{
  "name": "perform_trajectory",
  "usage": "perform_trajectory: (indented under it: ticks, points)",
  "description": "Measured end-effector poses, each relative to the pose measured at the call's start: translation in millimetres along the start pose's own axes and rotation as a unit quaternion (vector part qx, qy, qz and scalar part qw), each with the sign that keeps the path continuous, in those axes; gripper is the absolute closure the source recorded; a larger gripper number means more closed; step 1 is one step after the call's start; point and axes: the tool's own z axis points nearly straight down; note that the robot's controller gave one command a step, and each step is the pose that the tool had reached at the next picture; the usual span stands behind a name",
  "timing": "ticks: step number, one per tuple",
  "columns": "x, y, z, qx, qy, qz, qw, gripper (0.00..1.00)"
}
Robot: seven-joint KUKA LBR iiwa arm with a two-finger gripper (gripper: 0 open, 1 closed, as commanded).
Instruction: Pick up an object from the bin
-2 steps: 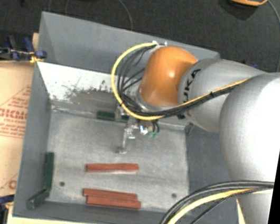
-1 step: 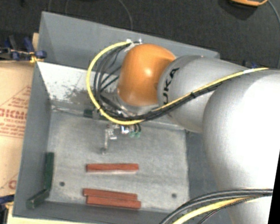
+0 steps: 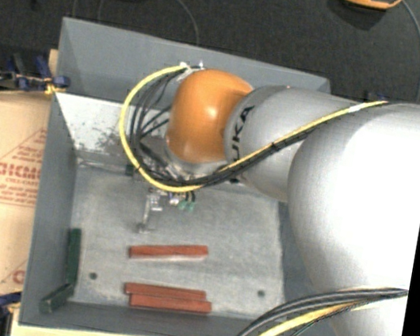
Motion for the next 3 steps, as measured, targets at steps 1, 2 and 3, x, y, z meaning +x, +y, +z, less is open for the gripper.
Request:
perform_trajectory:
  ticks: [1, 2, 3]
  points:
    - [40.1, -22, -6, 0.002, 0.0007, -0.046, 0.9989, 0.00]
    - [56.5, -39, -10, 0.001, 0.0010, -0.089, 0.9960, 0.00]
    - [92.3, -71, -12, 0.001, 0.0006, -0.053, 0.9986, 0.00]
